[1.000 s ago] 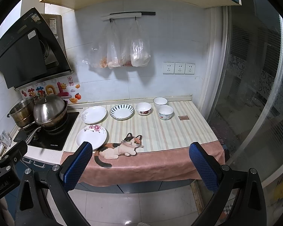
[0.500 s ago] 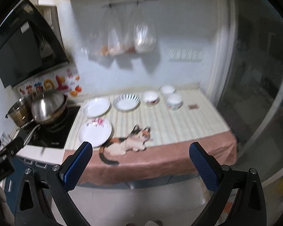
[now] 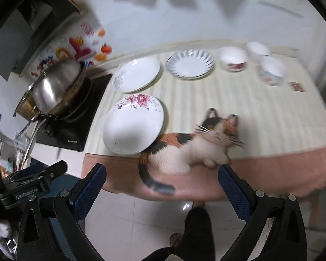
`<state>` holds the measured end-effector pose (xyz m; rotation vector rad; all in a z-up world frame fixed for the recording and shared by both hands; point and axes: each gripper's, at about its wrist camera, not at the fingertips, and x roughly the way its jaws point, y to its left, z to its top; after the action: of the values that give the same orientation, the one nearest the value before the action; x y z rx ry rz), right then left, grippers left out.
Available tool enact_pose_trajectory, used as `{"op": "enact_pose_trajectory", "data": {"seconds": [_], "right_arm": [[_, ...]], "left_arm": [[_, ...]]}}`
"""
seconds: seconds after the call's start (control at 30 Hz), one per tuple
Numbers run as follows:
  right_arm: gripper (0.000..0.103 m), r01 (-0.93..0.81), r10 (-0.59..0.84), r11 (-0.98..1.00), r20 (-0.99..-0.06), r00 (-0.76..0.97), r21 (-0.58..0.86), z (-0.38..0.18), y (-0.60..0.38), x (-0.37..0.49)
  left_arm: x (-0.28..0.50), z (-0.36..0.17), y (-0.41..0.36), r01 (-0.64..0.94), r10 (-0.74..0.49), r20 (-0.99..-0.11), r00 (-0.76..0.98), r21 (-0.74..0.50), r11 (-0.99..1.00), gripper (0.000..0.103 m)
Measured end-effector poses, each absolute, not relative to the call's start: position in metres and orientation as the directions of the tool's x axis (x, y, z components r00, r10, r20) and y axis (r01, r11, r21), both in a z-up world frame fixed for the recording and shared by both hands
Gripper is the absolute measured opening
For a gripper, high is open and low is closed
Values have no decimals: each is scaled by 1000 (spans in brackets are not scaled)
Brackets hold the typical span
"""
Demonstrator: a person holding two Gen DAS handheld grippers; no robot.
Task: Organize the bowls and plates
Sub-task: 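Lower both tools and grip the rim of the pink-flower plate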
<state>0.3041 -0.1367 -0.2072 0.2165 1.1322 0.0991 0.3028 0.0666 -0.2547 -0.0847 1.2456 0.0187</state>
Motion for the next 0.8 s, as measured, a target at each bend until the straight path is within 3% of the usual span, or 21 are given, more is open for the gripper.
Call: {"op": "enact_pose_trajectory", "data": {"seconds": [0.1,0.37,0.47,0.53,0.67,0.7,0.73,0.8], "right_arm": [[103,-11,234,969,-908,348,246,-251,-135,361],[96,-38,354,935,-926,130,352,-354,-140,470],[84,-13,396,918,-916,62,396,-384,-140,494],[69,-2,430,903,-902,23,430,-400,-136,504],[54,8,474,881,-880,-12,474,-418,-127,513],[48,-3,484,875,-875,3,484,-416,-124,516],[33,-8,501,866,-866,-4,501,-417,-122,517],[21,4,497,868,-868,-25,497,-422,-116,519]], "left_arm": [[348,-291,69,-110,-20,-970,242,-48,993,100],[434,-369,74,-181,-53,-994,92,-69,981,69],[450,-385,79,-186,-67,-996,63,-78,979,61],[455,-393,82,-188,-77,-996,43,-84,979,58],[459,-399,87,-179,-90,-995,39,-95,979,48],[458,-399,89,-172,-89,-995,41,-95,981,45],[457,-399,91,-166,-89,-995,48,-96,981,41],[455,-399,97,-157,-97,-994,55,-105,982,36]]}}
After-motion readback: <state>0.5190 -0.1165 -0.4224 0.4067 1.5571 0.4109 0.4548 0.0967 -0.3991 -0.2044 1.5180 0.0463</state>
